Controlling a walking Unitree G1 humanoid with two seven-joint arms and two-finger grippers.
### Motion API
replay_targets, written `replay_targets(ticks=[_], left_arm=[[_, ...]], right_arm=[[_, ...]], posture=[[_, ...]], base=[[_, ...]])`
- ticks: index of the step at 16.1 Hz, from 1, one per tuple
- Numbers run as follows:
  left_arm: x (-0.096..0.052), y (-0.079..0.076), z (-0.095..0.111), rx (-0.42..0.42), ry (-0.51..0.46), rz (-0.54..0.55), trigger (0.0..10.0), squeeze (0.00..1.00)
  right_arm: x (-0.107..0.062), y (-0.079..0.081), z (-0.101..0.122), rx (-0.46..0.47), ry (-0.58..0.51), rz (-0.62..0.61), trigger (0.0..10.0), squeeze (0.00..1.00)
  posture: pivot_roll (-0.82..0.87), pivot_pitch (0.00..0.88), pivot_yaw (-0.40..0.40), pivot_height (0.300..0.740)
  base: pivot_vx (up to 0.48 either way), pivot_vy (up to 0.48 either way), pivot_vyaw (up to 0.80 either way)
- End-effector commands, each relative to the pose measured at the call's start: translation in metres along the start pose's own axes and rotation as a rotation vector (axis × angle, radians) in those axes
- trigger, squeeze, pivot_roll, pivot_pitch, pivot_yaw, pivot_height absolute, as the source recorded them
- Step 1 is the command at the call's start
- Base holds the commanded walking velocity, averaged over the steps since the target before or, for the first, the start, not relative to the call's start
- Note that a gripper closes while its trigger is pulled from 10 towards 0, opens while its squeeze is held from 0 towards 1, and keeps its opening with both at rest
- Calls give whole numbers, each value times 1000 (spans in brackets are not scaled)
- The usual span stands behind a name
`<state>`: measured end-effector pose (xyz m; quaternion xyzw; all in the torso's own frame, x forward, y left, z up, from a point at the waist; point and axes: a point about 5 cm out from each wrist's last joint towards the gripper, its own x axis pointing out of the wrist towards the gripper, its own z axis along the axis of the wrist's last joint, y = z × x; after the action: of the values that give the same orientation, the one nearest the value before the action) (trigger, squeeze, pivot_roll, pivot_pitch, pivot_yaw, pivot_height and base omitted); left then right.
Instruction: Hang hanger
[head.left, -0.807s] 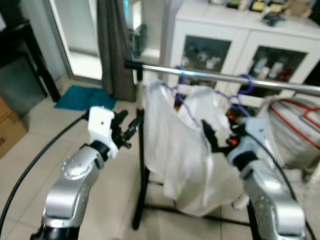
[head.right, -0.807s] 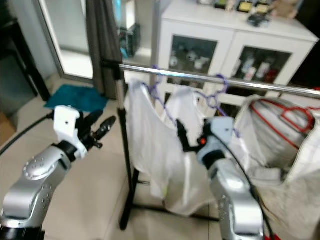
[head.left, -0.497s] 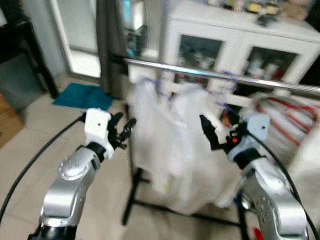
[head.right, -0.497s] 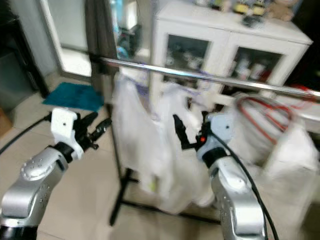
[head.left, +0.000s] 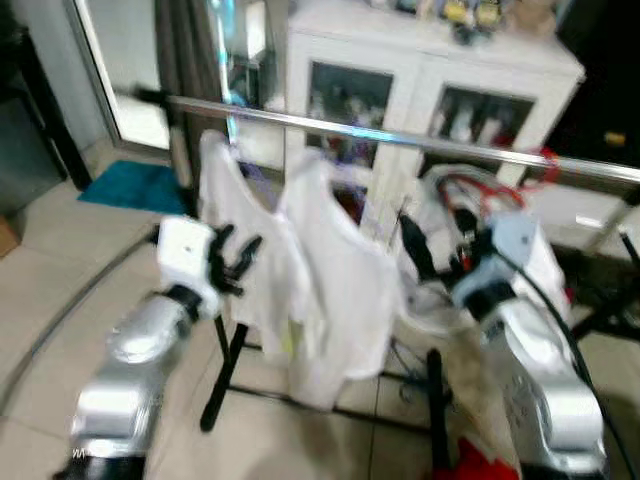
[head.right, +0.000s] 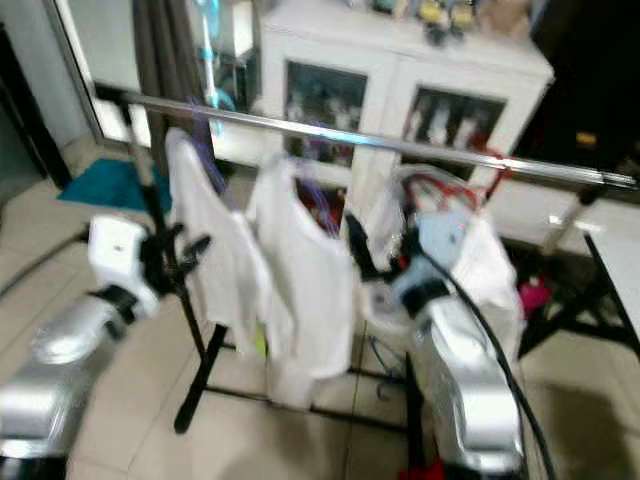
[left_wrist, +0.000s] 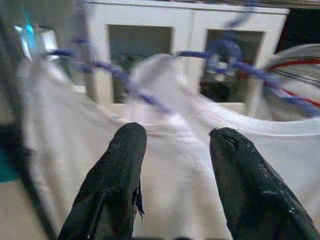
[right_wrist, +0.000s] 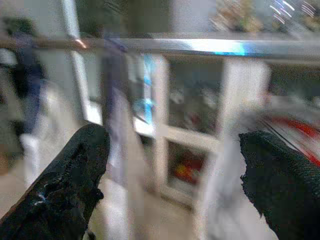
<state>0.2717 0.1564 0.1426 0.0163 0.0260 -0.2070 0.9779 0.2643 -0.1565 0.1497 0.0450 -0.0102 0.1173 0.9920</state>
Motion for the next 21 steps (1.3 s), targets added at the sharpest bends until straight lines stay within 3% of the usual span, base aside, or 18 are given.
replay_targets(ticks=[1, 4, 8, 9, 17, 21], left_arm=[[2, 2, 5, 27, -10, 2, 10000, 0], [14, -1, 9, 19, -27, -11, 10000, 0], [14, -3, 8, 17, -27, 0, 10000, 0], [13, -1, 7, 8, -20, 6, 10000, 0], [18, -1, 6, 36, 0, -20, 10000, 0], [26, -7, -4, -4, 24, 6, 10000, 0]], right_arm=[[1, -2, 3, -11, -5, -23, 10000, 1000], [3, -7, 1, -36, 13, -61, 10000, 1000], [12, -3, 0, -27, 36, -63, 10000, 965], [14, 1, 0, -33, 51, -43, 10000, 0], [20, 3, -2, -38, 74, -60, 10000, 0], [7, -5, -7, -54, 101, -92, 10000, 0]], posture=[[-116, 0, -40, 740], [-127, 0, -28, 740], [-118, 0, -47, 740], [-126, 0, -46, 740], [-133, 0, -37, 740], [-168, 0, -16, 740]], base=[[0, 0, 0], [0, 0, 0], [0, 0, 0], [0, 0, 0], [0, 0, 0], [0, 0, 0]])
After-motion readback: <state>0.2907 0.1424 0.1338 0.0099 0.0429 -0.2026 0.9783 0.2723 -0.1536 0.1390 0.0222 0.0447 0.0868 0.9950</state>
